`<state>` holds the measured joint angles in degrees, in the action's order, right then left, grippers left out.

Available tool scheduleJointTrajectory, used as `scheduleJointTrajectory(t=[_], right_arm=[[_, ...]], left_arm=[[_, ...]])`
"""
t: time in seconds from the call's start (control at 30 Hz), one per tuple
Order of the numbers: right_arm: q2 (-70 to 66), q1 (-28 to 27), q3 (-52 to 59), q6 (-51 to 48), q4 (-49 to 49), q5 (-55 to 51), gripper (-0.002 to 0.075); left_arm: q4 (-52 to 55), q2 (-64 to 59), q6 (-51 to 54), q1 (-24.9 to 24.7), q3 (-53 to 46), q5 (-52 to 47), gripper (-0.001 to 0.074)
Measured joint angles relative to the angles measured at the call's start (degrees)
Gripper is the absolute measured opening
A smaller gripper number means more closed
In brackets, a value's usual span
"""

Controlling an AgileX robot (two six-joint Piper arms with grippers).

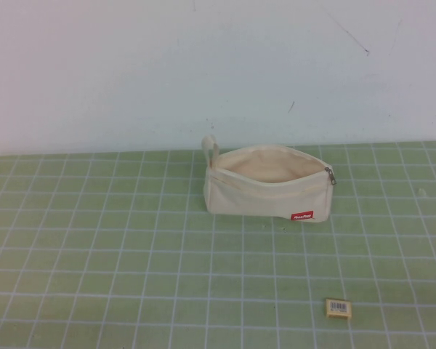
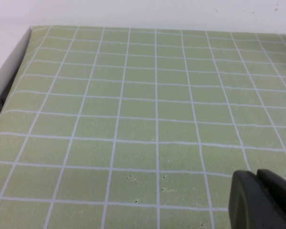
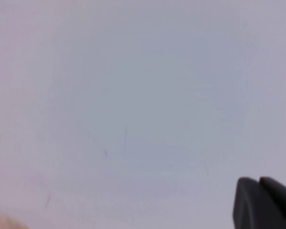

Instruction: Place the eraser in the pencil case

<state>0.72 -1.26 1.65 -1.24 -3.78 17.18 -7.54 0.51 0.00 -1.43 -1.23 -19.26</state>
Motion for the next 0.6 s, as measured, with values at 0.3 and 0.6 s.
scheduleJointTrajectory(t=[0.3,0.6], right_arm=[[0.0,0.0,-0.5,-2.9,3.8,2.9,-0.0001],[-6.5,0.0,-22.4,-4.0,5.2,-30.5,-0.0001]], left_arm=[[0.0,0.0,0.0,0.0,0.0,0.0,-0.0001],[0.0,0.0,0.0,0.0,0.0,0.0,-0.0001]])
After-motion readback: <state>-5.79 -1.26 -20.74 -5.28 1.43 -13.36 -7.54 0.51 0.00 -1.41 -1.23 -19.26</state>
